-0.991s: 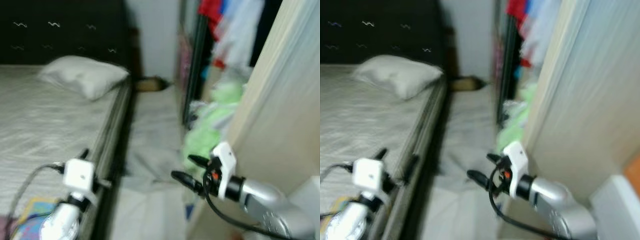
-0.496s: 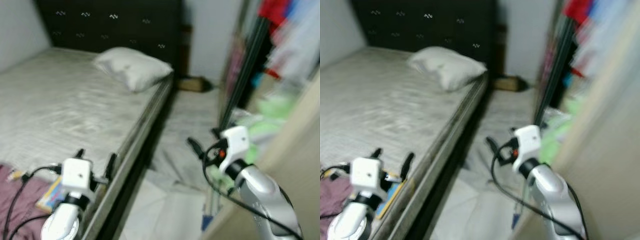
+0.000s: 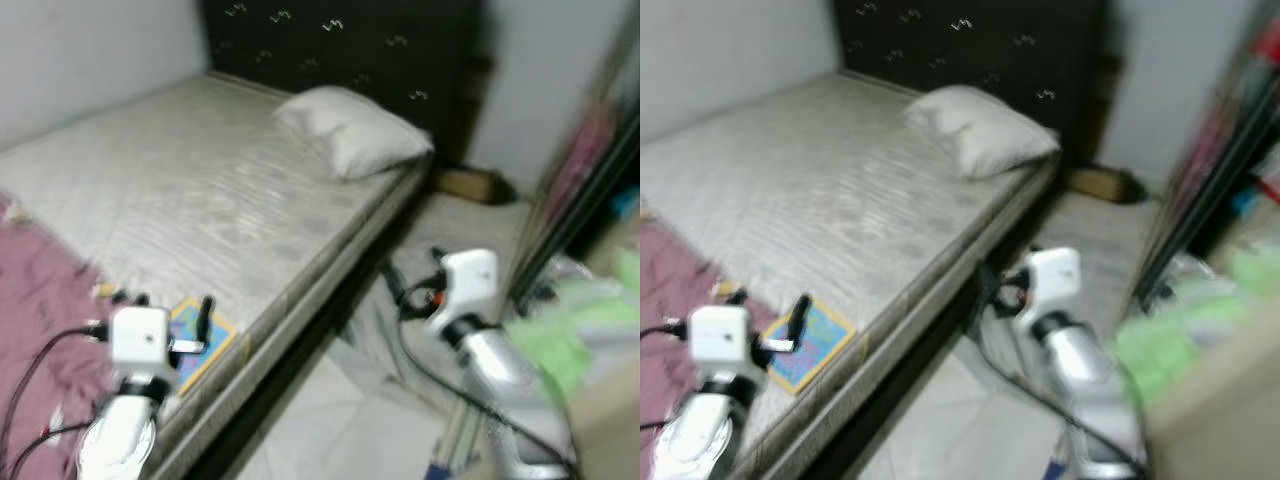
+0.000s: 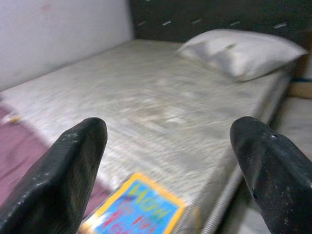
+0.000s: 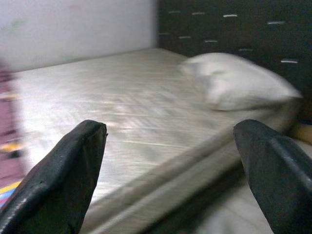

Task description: Clean up the room

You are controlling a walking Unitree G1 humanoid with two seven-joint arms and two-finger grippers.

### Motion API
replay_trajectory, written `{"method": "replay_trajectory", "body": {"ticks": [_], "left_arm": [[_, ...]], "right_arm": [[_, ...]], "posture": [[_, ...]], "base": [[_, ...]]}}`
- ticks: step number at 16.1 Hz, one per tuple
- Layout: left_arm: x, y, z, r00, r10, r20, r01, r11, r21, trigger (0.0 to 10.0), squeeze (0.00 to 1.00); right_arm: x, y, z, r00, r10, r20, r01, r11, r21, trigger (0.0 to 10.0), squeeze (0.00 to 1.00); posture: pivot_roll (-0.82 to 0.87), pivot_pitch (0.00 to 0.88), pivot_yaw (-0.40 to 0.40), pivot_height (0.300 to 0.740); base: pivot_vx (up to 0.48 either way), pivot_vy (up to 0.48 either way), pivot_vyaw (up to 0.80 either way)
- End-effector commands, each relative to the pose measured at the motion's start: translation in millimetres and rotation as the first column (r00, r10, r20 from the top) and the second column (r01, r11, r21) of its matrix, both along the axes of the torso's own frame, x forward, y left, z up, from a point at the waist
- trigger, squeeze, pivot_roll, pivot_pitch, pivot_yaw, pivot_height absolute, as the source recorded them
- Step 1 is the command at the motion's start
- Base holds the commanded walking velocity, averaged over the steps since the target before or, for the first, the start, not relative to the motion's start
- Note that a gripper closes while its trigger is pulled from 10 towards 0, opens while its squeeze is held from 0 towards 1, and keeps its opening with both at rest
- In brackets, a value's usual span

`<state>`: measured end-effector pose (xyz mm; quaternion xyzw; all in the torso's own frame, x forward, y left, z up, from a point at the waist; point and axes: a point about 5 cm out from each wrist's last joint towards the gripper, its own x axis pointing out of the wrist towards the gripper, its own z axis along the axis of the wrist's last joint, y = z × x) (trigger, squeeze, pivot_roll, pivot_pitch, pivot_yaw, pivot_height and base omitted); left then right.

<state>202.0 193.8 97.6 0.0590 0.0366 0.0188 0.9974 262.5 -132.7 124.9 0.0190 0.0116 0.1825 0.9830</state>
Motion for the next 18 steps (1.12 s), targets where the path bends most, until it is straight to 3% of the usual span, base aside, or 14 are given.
{"method": "replay_trajectory", "body": {"ticks": [1,18], "left_arm": [[2.0,-2.2,0.6,1.0,-0.005,-0.002,0.005,1.0,-0.005,10.0,0.0],[7.6,-8.3,2.1,0.999,-0.039,0.008,0.039,0.999,-0.02,10.0,0.0]], "right_arm": [[0.5,-7.2,0.1,1.0,-0.023,0.009,0.023,1.0,-0.014,10.0,0.0],[4.5,-5.2,2.6,0.999,-0.019,0.047,0.019,1.0,-0.007,10.0,0.0]], "posture": [[-0.05,0.0,-0.018,0.74],[-0.06,0.0,-0.016,0.74]], "base": [[0.0,0.0,0.79],[0.0,0.0,0.79]]}}
